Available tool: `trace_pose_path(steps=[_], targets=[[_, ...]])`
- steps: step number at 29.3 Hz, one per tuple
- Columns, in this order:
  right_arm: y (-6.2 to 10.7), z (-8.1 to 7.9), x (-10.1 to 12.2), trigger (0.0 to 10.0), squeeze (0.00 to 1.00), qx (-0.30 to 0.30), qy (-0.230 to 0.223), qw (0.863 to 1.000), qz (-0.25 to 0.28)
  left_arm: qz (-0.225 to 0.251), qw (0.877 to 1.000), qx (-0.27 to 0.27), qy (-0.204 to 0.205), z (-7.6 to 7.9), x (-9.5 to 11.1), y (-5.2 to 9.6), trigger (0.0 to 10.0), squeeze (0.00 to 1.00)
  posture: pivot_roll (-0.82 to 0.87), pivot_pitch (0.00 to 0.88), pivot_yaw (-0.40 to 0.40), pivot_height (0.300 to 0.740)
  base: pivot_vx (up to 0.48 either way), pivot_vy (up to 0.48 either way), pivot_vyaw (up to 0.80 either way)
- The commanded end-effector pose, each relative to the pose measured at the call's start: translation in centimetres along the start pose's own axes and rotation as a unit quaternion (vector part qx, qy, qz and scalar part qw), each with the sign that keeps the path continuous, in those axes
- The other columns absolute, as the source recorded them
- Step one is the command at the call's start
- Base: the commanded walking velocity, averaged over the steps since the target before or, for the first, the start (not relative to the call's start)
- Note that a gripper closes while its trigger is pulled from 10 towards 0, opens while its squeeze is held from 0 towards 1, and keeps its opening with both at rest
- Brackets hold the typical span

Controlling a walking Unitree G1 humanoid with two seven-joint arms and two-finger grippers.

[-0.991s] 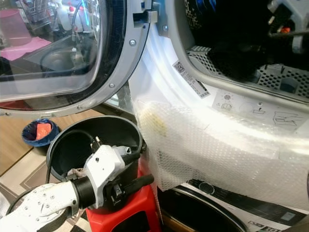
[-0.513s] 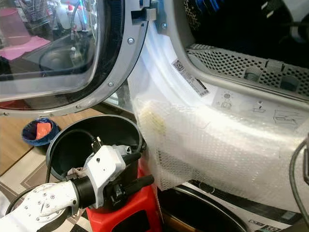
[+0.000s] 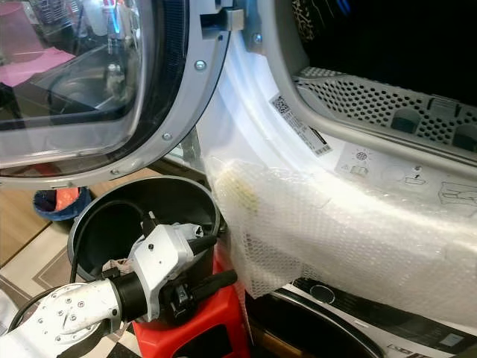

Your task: Clothes washing

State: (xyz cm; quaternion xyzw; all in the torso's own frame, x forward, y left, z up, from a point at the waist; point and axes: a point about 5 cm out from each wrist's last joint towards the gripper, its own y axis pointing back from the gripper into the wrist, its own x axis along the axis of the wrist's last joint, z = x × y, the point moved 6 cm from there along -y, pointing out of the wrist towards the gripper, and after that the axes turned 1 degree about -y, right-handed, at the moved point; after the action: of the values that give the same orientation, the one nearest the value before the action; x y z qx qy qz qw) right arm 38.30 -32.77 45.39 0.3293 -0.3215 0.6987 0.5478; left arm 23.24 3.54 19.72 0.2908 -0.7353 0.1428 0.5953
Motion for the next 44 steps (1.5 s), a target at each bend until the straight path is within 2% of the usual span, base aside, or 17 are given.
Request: trace_pose_path(steps=[1, 3, 7, 13, 19, 23, 24, 25, 27, 33, 37, 39, 40, 41, 42, 43, 44], targets=[[1.7, 0.9, 2.2, 10.0, 0.0, 0.013, 0.007, 0.998, 0.057, 0.0, 1.0, -0.005, 0.0, 0.2, 0.0, 0.1, 10.0, 0.0, 0.0, 0.16, 0.032, 0.74, 0.0, 0.0, 0.0], [3.3, 1.6, 3.3, 10.0, 0.0, 0.027, -0.042, 0.994, 0.101, 0.0, 1.0, -0.005, 0.0, 0.2, -0.1, 0.1, 10.0, 0.0, 0.0, 0.16, 0.032, 0.74, 0.0, 0.0, 0.0], [4.7, 2.4, 4.3, 10.0, 0.0, 0.018, -0.062, 0.986, 0.155, 0.0, 1.0, -0.005, 0.0, 0.0, -0.1, 0.0, 10.0, 0.0, -0.01, 0.161, 0.039, 0.74, 0.0, 0.0, 0.0], [4.7, 3.2, 5.3, 10.0, 0.0, -0.066, -0.114, 0.969, 0.211, -0.002, 1.0, 0.0, -0.007, -0.3, -0.2, -0.2, 10.0, 0.0, -0.01, 0.163, 0.048, 0.74, 0.0, 0.0, 0.0], [3.4, 0.0, 4.9, 10.0, 0.0, -0.118, -0.133, 0.957, 0.229, 0.0, 1.0, 0.006, -0.008, -0.6, -0.2, -0.4, 10.0, 0.0, -0.02, 0.175, 0.042, 0.74, 0.0, 0.0, 0.0], [3.9, -2.3, 6.3, 10.0, 0.0, -0.146, -0.154, 0.936, 0.281, 0.003, 1.0, 0.018, -0.01, -0.8, -0.3, -0.6, 10.0, 0.0, -0.03, 0.184, 0.024, 0.74, 0.0, 0.0, 0.0], [4.7, -3.1, 6.9, 10.0, 0.0, -0.156, -0.183, 0.919, 0.313, 0.004, 1.0, 0.028, -0.01, -0.9, -0.3, -0.6, 10.0, 0.0, -0.02, 0.188, 0.011, 0.74, 0.0, 0.0, 0.0], [4.7, -3.1, 6.9, 10.0, 0.0, -0.156, -0.183, 0.919, 0.313, 0.004, 1.0, 0.028, -0.01, -0.9, -0.3, -0.6, 10.0, 0.0, -0.02, 0.188, 0.011, 0.74, 0.0, 0.0, 0.0], [6.0, -4.5, 6.8, 10.0, 0.0, -0.132, -0.252, 0.892, 0.351, 0.005, 0.999, 0.044, -0.01, -1.3, -0.4, -0.4, 10.0, 0.0, -0.02, 0.191, 0.0, 0.74, 0.0, 0.0, 0.0], [9.6, -8.6, 5.9, 10.0, 0.0, -0.111, -0.261, 0.883, 0.375, 0.007, 0.997, 0.071, -0.015, -2.1, -0.8, -0.1, 10.0, 0.0, -0.03, 0.185, -0.002, 0.74, 0.0, 0.0, 0.0], [11.3, -11.2, 4.0, 10.0, 0.0, -0.081, -0.367, 0.836, 0.401, 0.008, 0.997, 0.075, -0.015, -2.4, -1.2, -0.4, 10.0, 0.0, -0.05, 0.17, 0.024, 0.74, 0.0, 0.0, 0.0], [11.5, -11.3, 3.8, 10.0, 0.0, -0.084, -0.378, 0.829, 0.404, 0.008, 0.997, 0.075, -0.016, -2.4, -1.2, -0.4, 10.0, 0.0, -0.05, 0.17, 0.024, 0.74, 0.0, 0.0, 0.0], [12.3, -11.7, 3.0, 10.0, 0.0, -0.071, -0.427, 0.799, 0.418, 0.009, 0.997, 0.075, -0.016, -2.5, -1.3, -0.5, 10.0, 0.0, -0.06, 0.163, 0.04, 0.74, 0.0, 0.0, 0.0], [12.3, -11.7, 3.0, 10.0, 0.0, -0.071, -0.427, 0.799, 0.418, 0.009, 0.997, 0.075, -0.016, -2.5, -1.3, -0.5, 10.0, 0.0, -0.06, 0.163, 0.04, 0.74, 0.0, 0.0, 0.0], [13.0, -12.4, 2.2, 10.0, 0.0, -0.068, -0.471, 0.772, 0.422, 0.01, 0.997, 0.075, -0.017, -2.6, -1.3, -0.6, 10.0, 0.0, -0.06, 0.161, 0.046, 0.74, 0.0, 0.0, 0.0], [13.5, -12.9, 2.0, 10.0, 0.0, -0.056, -0.489, 0.759, 0.427, 0.011, 0.997, 0.074, -0.019, -2.6, -1.3, -0.7, 10.0, 0.0, -0.06, 0.158, 0.05, 0.74, 0.0, 0.0, 0.0], [13.8, -13.4, 1.7, 10.0, 0.0, -0.048, -0.495, 0.756, 0.426, 0.011, 0.997, 0.073, -0.02, -2.6, -1.3, -0.7, 10.0, 0.0, -0.06, 0.156, 0.052, 0.74, 0.0, 0.0, 0.0]])
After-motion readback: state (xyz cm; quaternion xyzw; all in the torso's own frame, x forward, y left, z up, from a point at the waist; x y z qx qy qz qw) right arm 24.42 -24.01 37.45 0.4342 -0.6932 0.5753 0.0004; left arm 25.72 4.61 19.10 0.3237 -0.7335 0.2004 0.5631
